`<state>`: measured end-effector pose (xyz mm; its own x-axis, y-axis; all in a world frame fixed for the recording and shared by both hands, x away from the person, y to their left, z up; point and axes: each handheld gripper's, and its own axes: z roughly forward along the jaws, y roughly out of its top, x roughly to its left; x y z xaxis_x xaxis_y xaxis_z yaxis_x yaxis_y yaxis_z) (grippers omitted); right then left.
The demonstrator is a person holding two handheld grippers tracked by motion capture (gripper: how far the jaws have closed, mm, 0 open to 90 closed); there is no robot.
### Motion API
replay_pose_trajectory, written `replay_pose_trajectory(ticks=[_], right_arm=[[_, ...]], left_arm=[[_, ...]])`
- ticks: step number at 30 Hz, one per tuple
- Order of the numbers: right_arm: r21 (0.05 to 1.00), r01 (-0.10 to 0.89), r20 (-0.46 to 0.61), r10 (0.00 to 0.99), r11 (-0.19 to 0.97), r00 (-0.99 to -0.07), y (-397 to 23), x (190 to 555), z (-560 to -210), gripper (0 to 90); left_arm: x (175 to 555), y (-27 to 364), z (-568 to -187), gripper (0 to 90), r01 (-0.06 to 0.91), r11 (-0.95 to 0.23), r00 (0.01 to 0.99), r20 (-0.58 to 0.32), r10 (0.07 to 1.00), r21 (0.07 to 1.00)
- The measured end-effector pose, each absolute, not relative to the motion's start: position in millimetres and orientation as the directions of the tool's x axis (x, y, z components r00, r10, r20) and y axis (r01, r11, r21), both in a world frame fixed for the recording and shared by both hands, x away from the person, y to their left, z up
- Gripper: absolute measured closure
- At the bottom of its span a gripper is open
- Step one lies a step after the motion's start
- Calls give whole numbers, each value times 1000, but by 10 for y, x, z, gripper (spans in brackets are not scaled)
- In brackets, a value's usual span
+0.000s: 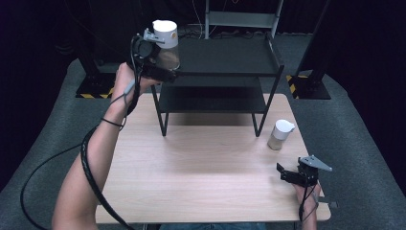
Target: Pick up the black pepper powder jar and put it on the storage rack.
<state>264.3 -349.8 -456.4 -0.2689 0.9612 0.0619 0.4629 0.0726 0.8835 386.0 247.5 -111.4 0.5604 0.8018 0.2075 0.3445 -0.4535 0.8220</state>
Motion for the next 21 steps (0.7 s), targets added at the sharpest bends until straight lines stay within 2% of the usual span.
replay_pose_trajectory(ticks=[11,21], right_arm=[[884,462,62,962,71,-266,-3497,2641,-4565,8],[884,462,62,962,72,-267,-3498,2641,-4566,8]], left_arm=[[3577,2635,-1662,1,360,-508,608,216,764,782],[3237,2824,-2483,1,382,-483,636,155,756,788]])
